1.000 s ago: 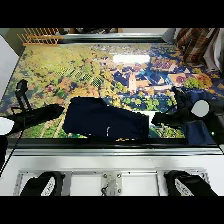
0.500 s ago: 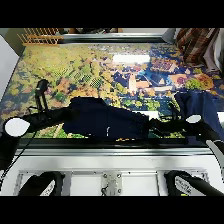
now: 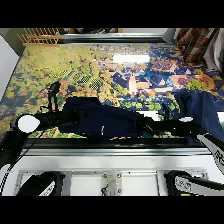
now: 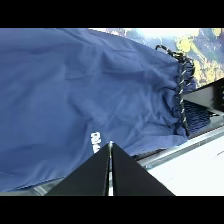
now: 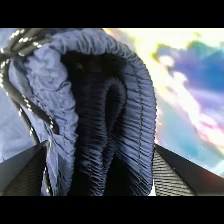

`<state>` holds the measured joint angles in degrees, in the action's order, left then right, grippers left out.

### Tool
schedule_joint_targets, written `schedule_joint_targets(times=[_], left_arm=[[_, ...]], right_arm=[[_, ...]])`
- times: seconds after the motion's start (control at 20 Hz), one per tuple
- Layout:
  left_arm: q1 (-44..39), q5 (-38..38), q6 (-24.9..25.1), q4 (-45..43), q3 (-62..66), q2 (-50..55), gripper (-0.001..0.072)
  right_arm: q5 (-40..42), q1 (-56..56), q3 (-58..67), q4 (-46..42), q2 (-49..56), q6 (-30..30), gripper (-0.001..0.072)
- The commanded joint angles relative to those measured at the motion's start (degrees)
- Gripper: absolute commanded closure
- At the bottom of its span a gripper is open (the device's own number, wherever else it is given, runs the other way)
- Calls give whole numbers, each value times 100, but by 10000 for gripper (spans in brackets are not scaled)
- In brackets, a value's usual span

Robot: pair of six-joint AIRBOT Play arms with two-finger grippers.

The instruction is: Fold the clothes and pants, and hang the long-sleeved shirts on hangers.

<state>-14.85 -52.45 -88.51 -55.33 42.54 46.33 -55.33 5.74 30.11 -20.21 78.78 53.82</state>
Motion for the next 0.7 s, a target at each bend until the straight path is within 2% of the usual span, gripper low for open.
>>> schedule_joint_targets(times=[0.0, 0.05, 0.1, 0.15, 0.2, 0.25, 0.45, 0.55, 0.65], left_arm=[[-15, 7, -4, -2, 7, 11, 700], [-15, 2, -4, -2, 7, 11, 700], [-15, 0, -4, -2, 4, 11, 700], [-15, 4, -4, -2, 7, 11, 700], [-15, 2, -4, -2, 7, 11, 700], [-15, 2, -4, -2, 7, 11, 700], [-15, -2, -4, -4, 4, 11, 700], [-15, -2, -4, -4, 7, 11, 700], [-15, -2, -4, -4, 4, 11, 700]], right_arm=[[55, -361, -4, 247, 63, -221, -8], [50, -422, -4, 251, 63, -310, -6], [50, -476, -2, 251, 63, -348, 115], [48, -492, -2, 269, 63, -428, 428], [48, -487, 0, 317, 63, -492, 649], [48, -487, 13, 389, 61, -619, 690], [46, -409, 459, 273, -92, -636, 692], [44, -179, 1067, -216, -240, -83, 692], [42, 181, 1917, -1102, -330, 721, 693]])
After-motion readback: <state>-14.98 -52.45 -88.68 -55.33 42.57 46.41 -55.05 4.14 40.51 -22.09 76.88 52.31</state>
